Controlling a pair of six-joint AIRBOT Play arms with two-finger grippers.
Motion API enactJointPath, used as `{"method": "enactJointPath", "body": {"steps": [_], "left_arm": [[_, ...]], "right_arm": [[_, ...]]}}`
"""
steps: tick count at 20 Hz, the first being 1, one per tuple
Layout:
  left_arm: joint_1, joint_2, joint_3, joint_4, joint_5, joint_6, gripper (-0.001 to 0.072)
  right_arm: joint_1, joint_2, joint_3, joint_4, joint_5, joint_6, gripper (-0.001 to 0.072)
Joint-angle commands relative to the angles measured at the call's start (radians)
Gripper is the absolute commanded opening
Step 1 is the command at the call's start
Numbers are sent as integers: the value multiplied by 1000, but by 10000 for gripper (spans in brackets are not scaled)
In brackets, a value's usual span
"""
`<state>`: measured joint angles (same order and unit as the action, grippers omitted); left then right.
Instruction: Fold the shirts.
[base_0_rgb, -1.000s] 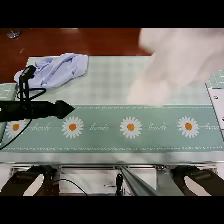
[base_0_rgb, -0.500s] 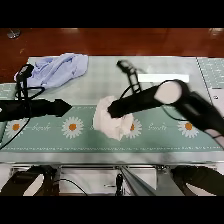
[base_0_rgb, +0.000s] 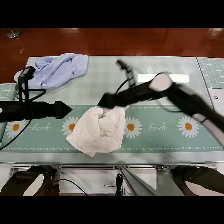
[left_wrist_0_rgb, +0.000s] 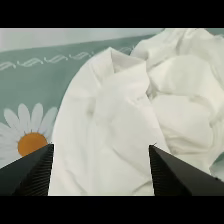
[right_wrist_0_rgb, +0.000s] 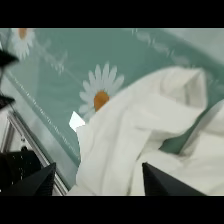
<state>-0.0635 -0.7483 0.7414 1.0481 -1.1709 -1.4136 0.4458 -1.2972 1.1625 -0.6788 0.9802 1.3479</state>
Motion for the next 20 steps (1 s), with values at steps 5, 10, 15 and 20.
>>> {"method": "enactJointPath", "body": {"steps": [5, 10, 15, 20], "left_arm": [[14, -72, -235, 165, -182, -66, 703], [26, -164, -360, -145, -74, 42, 703], [-27, -233, -393, -522, 101, 237, 703], [-210, -354, -381, -559, 233, 251, 646]], "right_arm": [[-623, 384, -253, -316, 235, 39, 620], [-679, 478, -600, -139, 154, -31, 619], [-679, 478, -731, -3, 126, -97, 619], [-668, 477, -733, 26, 97, -97, 619]]}}
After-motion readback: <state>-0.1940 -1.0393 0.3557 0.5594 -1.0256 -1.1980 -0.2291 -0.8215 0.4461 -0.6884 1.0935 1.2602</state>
